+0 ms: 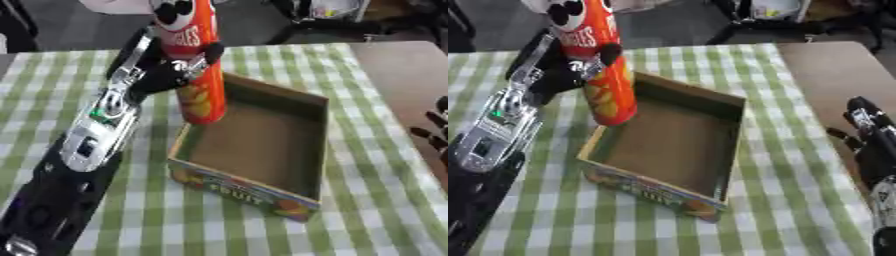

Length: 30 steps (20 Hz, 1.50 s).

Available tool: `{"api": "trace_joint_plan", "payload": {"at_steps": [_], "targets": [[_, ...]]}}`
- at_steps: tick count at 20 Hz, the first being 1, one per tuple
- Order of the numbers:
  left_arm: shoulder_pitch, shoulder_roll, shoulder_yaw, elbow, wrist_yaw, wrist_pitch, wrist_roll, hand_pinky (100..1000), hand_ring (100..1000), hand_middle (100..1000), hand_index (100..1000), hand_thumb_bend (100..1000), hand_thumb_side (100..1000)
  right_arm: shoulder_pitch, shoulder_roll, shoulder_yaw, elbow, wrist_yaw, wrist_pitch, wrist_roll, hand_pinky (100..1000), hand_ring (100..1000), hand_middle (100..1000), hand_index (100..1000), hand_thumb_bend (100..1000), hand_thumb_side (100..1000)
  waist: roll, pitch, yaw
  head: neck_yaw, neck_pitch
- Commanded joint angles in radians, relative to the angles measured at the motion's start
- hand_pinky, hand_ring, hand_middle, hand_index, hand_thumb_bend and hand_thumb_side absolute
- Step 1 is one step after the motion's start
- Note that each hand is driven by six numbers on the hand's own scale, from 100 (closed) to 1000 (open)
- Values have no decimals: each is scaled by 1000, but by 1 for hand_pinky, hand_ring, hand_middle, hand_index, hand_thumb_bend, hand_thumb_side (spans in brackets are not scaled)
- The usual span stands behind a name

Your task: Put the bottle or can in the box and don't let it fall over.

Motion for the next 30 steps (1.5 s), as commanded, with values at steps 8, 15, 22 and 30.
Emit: {"api": "trace_joint_plan", "payload": {"at_steps": [8,15,22,30], "targets": [[-19,-37,-10,25,8,7,25,765,100,265,145,125,100,-18,-5,-11,-18,-5,4,-6,711,1000,1000,904,228,353,-7,-14,-13,11,-16],[-16,-42,-26,27,10,-33,-46,1000,686,941,795,271,626,-18,1,-12,-18,-6,6,-9,710,1000,1000,904,228,354,-6,-12,-20,14,-20],[-9,-40,-10,51,-57,-72,-139,1000,816,1000,919,643,839,-16,2,-13,-16,-7,8,-11,710,1000,1000,903,226,355,-4,-13,-18,9,-19],[-6,-38,-1,56,-52,-55,-141,1000,784,1000,889,524,805,-15,4,-14,-16,-11,9,-11,710,1000,1000,903,223,357,-6,-16,-16,8,-21]]}}
